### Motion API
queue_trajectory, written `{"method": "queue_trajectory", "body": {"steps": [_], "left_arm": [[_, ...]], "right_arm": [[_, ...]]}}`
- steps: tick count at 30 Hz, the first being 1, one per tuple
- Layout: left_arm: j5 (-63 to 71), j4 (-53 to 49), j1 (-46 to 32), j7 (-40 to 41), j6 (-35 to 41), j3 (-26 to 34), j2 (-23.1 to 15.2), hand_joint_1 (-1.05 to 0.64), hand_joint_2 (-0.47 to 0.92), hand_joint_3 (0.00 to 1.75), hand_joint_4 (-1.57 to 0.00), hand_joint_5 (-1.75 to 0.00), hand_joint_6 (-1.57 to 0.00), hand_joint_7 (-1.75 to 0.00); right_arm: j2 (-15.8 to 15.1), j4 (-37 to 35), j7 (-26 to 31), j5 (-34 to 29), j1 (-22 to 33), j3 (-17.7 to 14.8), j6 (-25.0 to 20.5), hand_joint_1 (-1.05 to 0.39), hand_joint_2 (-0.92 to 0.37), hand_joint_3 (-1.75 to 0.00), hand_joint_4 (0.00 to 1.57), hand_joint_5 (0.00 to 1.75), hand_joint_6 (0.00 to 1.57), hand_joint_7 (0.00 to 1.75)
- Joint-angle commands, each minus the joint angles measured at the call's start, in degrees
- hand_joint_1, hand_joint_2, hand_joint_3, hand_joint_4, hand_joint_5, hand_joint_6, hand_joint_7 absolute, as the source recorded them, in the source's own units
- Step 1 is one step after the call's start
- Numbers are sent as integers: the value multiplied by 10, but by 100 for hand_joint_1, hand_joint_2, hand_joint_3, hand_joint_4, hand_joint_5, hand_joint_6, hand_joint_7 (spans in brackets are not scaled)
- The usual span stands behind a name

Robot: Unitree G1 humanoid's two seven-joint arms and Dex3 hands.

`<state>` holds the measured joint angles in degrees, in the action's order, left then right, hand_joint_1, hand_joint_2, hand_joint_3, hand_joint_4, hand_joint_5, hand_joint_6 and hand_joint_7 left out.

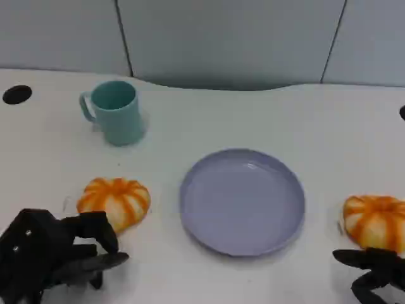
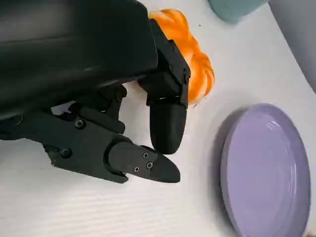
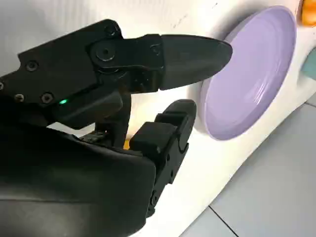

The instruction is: Grasp the bread from the table and place it into the plate.

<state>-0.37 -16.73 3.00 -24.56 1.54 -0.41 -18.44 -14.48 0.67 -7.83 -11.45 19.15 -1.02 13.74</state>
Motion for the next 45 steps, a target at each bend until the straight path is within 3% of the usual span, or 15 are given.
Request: {"method": "queue_trajectory", "body": {"steps": [1, 6, 15, 18, 23, 28, 29, 31, 33, 34, 36, 37, 39, 41, 45], "left_arm": [[22, 8, -2, -7, 29, -15, -25, -35, 92, 5, -77, -175, -62, -175], [30, 3, 5, -24, 25, -29, -40, -29, 91, 4, -78, -175, -63, -175], [23, 18, 1, -23, 38, -30, -41, -29, 92, 4, -81, -175, -63, -175], [17, 13, -3, -21, 20, -25, -39, -30, 92, 5, -79, -175, -63, -175], [-43, -8, -15, -42, -75, 7, -11, -36, 91, 4, -76, -175, -57, -175], [99, -7, -31, 75, -260, -13, -27, -44, 92, 5, -60, -175, -38, -175], [139, -5, -32, 105, -285, -17, -35, -45, 92, 8, -51, -175, -26, -175], [181, -9, -32, 141, -315, -22, -42, -45, 92, 9, -45, -175, -20, -175], [309, 26, -36, 233, -322, -33, -66, -46, 92, 9, -38, -175, -13, -171], [360, 45, -38, 265, -315, -38, -76, -47, 92, 9, -34, -175, -14, -163], [440, 93, -47, 293, -276, -44, -90, -51, 92, 10, -30, -160, -24, -129], [474, 119, -53, 298, -253, -46, -94, -52, 92, 9, -32, -147, -30, -110], [529, 170, -63, 286, -204, -51, -99, -57, 92, 5, -34, -110, -42, -49], [565, 218, -72, 250, -152, -58, -99, -61, 92, 6, -32, -82, -45, -17], [616, 283, -70, 176, -79, -79, -100, -69, 92, 3, -23, -60, -36, -1]], "right_arm": [[-6, 1, 7, -1, 2, -4, 4, -43, -92, -49, 42, 109, 78, 5], [-4, -17, 6, 10, -4, -5, 30, -42, -92, -48, 41, 108, 78, 6], [-5, -6, 9, 3, 2, -5, 20, -42, -92, -48, 42, 107, 77, 6], [-5, -8, 8, 6, 3, -5, 23, -42, -92, -48, 42, 107, 77, 6], [-1, -5, 10, 6, 6, -2, 21, -42, -92, -49, 42, 107, 77, 6], [5, -3, 15, -1, 3, 4, 12, -43, -92, -49, 42, 105, 78, 6], [5, -4, 16, -4, 2, 5, 13, -43, -92, -49, 43, 105, 77, 6], [6, -6, 18, -6, 1, 6, 15, -43, -92, -49, 43, 105, 77, 6], [7, -11, 22, -8, -4, 9, 23, -41, -92, -49, 44, 106, 78, 6], [9, -12, 24, -9, -5, 11, 23, -41, -92, -49, 44, 106, 78, 6], [11, -9, 27, -10, -5, 14, 20, -42, -92, -48, 43, 105, 77, 6], [11, -8, 28, -10, -4, 15, 18, -42, -92, -48, 43, 105, 77, 6], [10, -3, 33, -18, -3, 18, 13, -42, -92, -48, 43, 105, 77, 6], [9, 3, 34, -21, 0, 18, 6, -43, -92, -48, 44, 105, 77, 6], [7, 4, 32, -14, 3, 16, 10, -42, -92, -48, 44, 106, 78, 7]]}}
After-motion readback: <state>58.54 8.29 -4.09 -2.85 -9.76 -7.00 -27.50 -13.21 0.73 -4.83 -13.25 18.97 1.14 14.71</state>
